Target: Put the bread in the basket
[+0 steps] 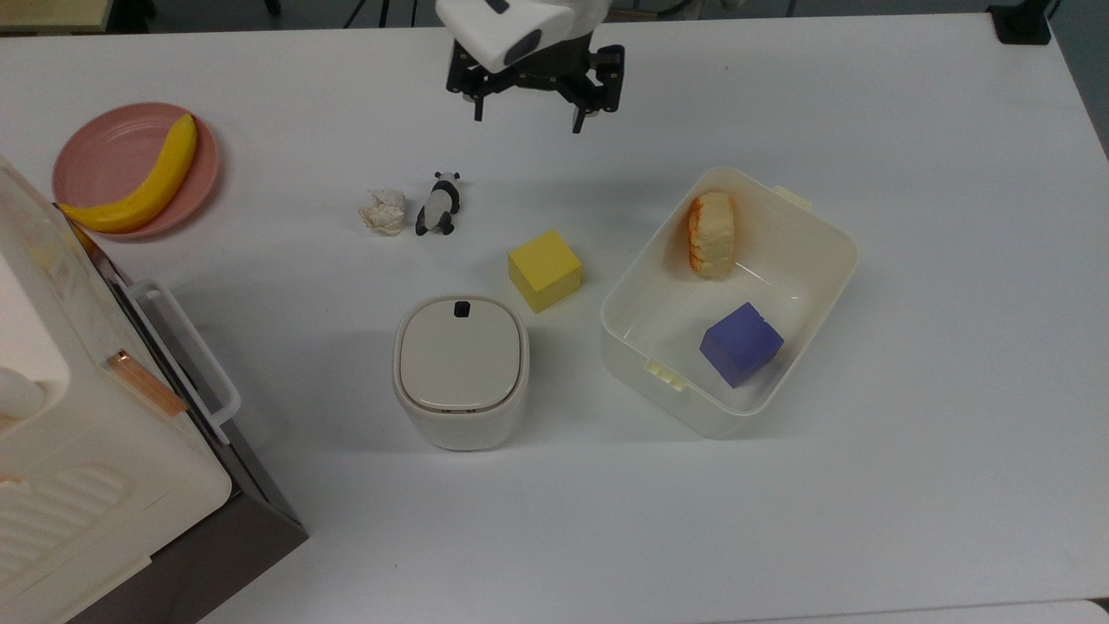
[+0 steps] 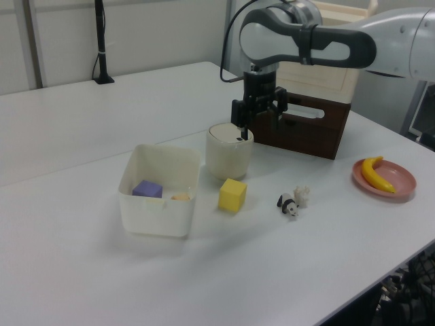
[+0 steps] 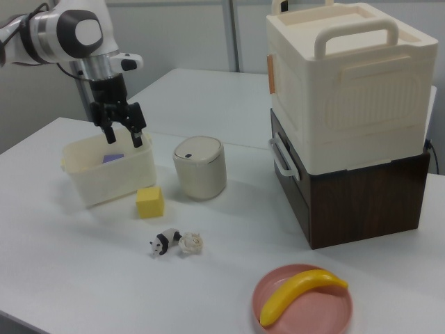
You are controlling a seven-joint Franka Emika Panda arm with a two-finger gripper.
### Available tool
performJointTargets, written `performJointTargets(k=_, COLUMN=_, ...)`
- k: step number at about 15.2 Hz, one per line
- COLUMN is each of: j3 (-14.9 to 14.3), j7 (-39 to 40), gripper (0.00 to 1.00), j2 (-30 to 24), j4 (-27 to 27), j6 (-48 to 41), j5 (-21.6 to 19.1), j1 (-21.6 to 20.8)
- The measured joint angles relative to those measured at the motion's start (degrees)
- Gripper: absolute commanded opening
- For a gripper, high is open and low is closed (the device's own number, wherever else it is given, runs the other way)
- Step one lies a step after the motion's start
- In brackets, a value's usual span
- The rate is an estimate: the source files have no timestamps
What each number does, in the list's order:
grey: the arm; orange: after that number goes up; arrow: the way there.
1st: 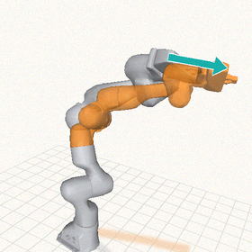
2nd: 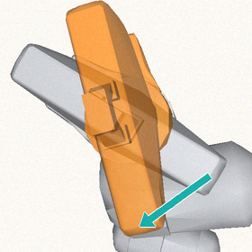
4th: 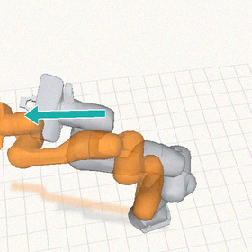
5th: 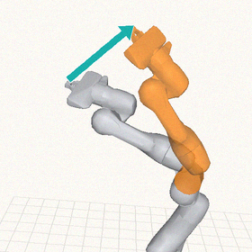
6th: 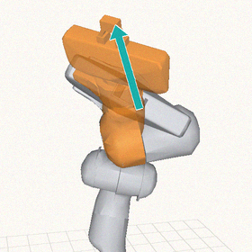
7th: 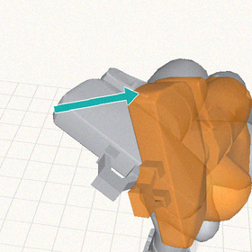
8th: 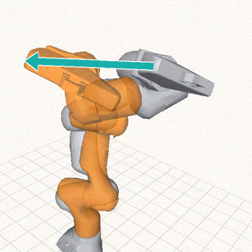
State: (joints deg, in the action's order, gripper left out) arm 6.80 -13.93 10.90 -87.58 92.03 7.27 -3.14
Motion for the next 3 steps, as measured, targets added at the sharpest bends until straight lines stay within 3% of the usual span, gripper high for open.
performJointTargets(k=3, j3=-1.4, j7=0.0, gripper=1.00, j2=-0.1, j4=-0.1, j6=0.1, j5=-1.5, j1=0.8)
